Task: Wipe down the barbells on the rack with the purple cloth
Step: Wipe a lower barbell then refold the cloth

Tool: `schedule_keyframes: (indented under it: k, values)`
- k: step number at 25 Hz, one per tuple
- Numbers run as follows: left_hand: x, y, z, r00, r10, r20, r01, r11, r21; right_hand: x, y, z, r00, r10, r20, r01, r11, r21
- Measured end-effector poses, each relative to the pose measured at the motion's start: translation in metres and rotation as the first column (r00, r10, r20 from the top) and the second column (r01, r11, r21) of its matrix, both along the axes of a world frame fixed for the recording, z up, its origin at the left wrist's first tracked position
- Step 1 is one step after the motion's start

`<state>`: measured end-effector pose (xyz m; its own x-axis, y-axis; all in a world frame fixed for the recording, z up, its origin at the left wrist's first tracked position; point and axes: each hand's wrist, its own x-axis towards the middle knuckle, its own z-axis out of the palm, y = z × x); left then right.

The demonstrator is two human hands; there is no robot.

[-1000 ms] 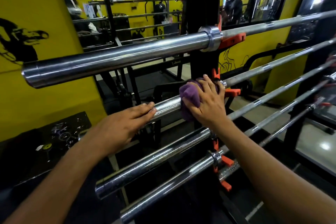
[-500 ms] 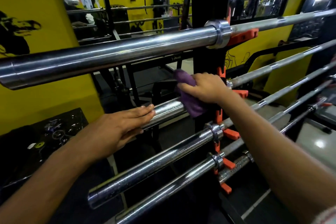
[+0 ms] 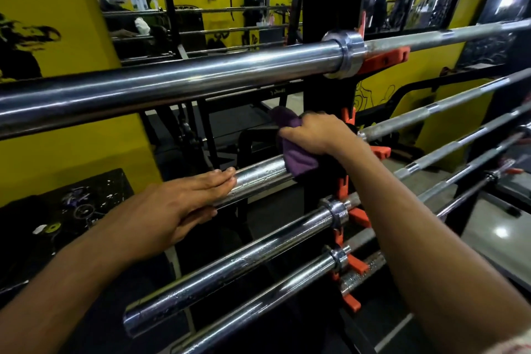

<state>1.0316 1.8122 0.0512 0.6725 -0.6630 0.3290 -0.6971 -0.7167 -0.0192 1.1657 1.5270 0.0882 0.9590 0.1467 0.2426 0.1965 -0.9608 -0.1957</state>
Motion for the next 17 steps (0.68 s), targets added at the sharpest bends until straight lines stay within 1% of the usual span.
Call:
schedule_keyframes:
  k: [1,2,3,4,5,6,7,8,9,10,11,12,13,14,15,16,17]
  values:
    - [0.001,0.001,0.0,1.0,-0.009,-0.012,0.009,1.0,-0.007,-0.001,0.002,-0.003,1.0,-0.023,0.002,0.022,0.999,0.035]
    - [0.002,0.003,-0.001,1.0,-0.018,-0.017,0.018,1.0,-0.017,-0.005,-0.001,-0.014,0.995,-0.041,0.094,0.027,0.989,0.146]
    - [0.004,0.003,0.0,0.999,-0.025,-0.021,0.024,0.999,-0.03,-0.015,-0.005,-0.035,0.971,-0.06,0.23,-0.019,0.945,0.326]
    - [0.006,0.004,0.0,0.999,-0.027,-0.022,0.027,0.999,-0.043,-0.03,-0.006,-0.062,0.924,-0.08,0.375,-0.142,0.837,0.528]
    - [0.005,0.003,0.001,1.0,-0.022,-0.021,0.021,0.998,-0.051,-0.046,-0.004,-0.09,0.883,-0.104,0.458,-0.272,0.681,0.68]
    - [0.004,0.003,0.0,1.0,-0.013,-0.024,0.011,0.998,-0.057,-0.06,0.0,-0.116,0.872,-0.134,0.47,-0.337,0.532,0.777]
    - [0.003,0.002,-0.001,0.999,-0.006,-0.033,0.004,0.998,-0.062,-0.072,0.004,-0.13,0.877,-0.148,0.457,-0.346,0.465,0.815]
    - [0.003,0.002,-0.001,0.999,-0.005,-0.046,0.001,0.998,-0.066,-0.077,0.004,-0.133,0.876,-0.151,0.458,-0.333,0.498,0.801]
    - [0.003,0.002,-0.001,0.998,-0.004,-0.058,0.0,0.998,-0.068,-0.072,0.003,-0.125,0.867,-0.135,0.479,-0.332,0.56,0.759]
    - [0.003,0.001,-0.001,0.998,0.006,-0.065,-0.01,0.998,-0.065,-0.064,0.002,-0.106,0.873,-0.108,0.475,-0.3,0.648,0.7]
    - [0.002,0.001,0.0,0.997,0.025,-0.069,-0.029,0.998,-0.06,-0.052,0.001,-0.083,0.898,-0.086,0.431,-0.213,0.773,0.597]
    - [0.0,0.0,0.001,0.996,0.046,-0.077,-0.05,0.997,-0.052,-0.04,0.0,-0.056,0.936,-0.05,0.348,-0.125,0.877,0.464]
    - [-0.001,-0.002,0.002,0.995,0.058,-0.084,-0.062,0.997,-0.046,-0.031,-0.001,-0.032,0.969,-0.009,0.247,-0.085,0.926,0.368]
    - [-0.003,-0.003,0.005,0.995,0.056,-0.084,-0.059,0.997,-0.04,-0.025,-0.004,-0.019,0.983,0.016,0.183,-0.077,0.94,0.332]
    - [-0.005,-0.004,0.008,0.996,0.046,-0.072,-0.049,0.998,-0.032,-0.026,-0.006,-0.015,0.981,0.031,0.191,-0.095,0.938,0.333]
    - [-0.008,-0.003,0.01,0.998,0.043,-0.045,-0.044,0.999,-0.019,-0.034,-0.007,-0.018,0.965,0.037,0.261,-0.134,0.921,0.365]
    - [-0.013,0.002,0.01,0.998,0.055,-0.005,-0.055,0.998,-0.005,-0.047,-0.006,-0.026,0.926,0.023,0.377,-0.19,0.891,0.413]
